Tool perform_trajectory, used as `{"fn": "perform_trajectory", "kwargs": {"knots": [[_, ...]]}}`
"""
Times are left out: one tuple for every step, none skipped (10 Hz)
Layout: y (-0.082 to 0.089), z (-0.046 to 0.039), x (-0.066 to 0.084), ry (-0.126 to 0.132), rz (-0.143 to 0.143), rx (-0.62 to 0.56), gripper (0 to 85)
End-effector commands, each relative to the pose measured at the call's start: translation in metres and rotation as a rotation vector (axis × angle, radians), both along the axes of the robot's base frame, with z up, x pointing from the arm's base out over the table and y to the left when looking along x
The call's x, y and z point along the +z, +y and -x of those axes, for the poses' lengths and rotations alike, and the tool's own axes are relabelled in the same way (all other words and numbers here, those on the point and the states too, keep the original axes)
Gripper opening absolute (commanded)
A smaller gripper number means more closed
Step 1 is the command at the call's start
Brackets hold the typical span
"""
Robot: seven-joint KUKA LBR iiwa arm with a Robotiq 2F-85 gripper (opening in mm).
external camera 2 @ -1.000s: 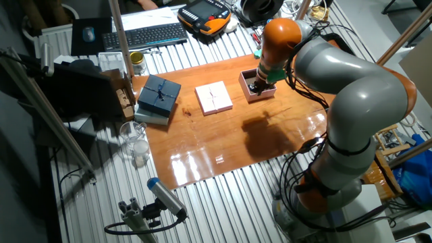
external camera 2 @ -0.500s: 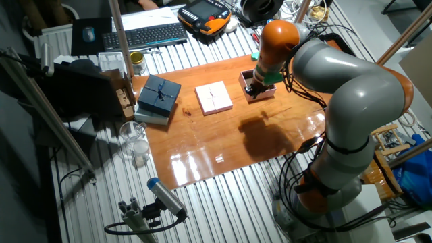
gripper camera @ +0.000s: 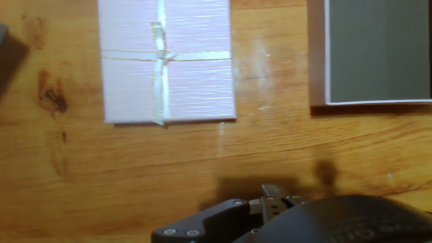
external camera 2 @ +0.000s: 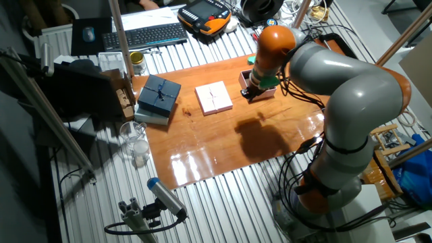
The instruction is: Cover the box
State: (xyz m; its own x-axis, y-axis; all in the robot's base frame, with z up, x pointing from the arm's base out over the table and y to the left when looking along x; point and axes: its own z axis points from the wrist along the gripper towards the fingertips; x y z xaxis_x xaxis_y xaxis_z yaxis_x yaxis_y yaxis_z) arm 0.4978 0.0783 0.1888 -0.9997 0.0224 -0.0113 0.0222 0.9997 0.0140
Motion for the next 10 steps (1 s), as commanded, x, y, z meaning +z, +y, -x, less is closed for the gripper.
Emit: {"fn": "perform_trajectory", "kwargs": {"knots": [[0.008,-0.0006,0.002,0.002,0.012,-0.003,0.0],[0.016,-0.0017,0.002,0.004,0.018,-0.002,0.0],[0.018,-0.0025,0.000,-0.004,0.006,0.006,0.0],[0.021,-0.0040,-0.002,-0.007,-0.005,0.010,0.0],[0.024,-0.0060,-0.003,-0.009,-0.009,0.012,0.0],[0.028,-0.0078,-0.003,-0.017,-0.003,0.018,0.0],[0.031,-0.0097,-0.003,-0.021,0.005,0.018,0.0],[0.033,-0.0118,-0.004,-0.026,0.006,0.019,0.0],[0.034,-0.0140,-0.006,-0.030,0.002,0.022,0.0],[0.037,-0.0166,-0.009,-0.034,-0.003,0.022,0.0]]}}
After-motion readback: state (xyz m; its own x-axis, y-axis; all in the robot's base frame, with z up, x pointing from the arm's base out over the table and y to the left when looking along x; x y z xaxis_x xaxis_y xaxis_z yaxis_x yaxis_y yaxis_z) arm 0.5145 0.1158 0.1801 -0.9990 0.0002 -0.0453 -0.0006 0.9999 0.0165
